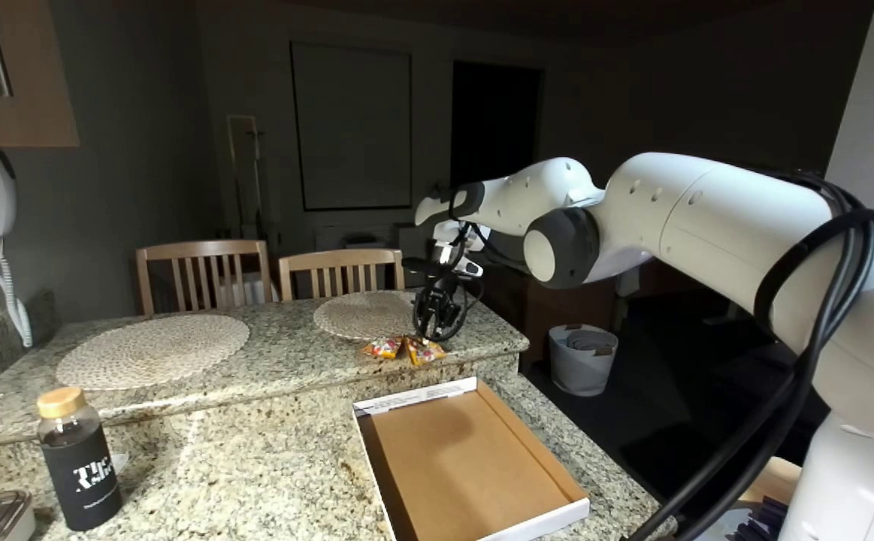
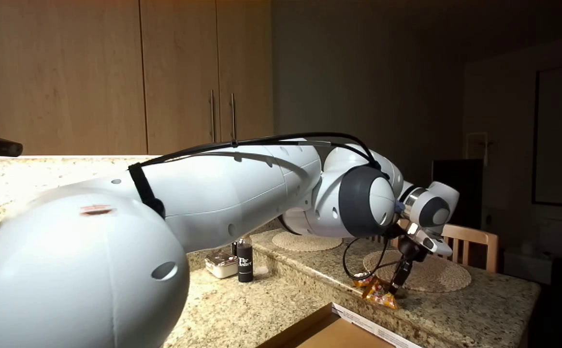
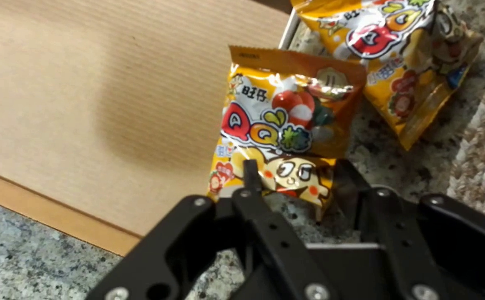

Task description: Place the two sachets on the box.

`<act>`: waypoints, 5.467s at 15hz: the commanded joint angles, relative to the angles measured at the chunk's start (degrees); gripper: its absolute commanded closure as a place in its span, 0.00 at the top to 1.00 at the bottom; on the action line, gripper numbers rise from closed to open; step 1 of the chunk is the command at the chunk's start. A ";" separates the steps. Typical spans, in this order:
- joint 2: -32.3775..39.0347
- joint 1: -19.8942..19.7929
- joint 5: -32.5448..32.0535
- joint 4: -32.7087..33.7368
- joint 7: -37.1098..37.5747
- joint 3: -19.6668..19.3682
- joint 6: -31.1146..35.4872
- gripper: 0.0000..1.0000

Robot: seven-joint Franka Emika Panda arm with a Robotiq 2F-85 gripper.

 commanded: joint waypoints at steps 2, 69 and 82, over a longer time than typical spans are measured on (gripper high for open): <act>0.37 -0.11 -1.04 0.99 -0.55 -0.76 -2.83 0.12; 8.69 8.67 -20.74 12.83 4.41 8.70 11.44 0.28; 4.63 3.14 -20.57 14.87 -17.21 9.49 -25.87 0.04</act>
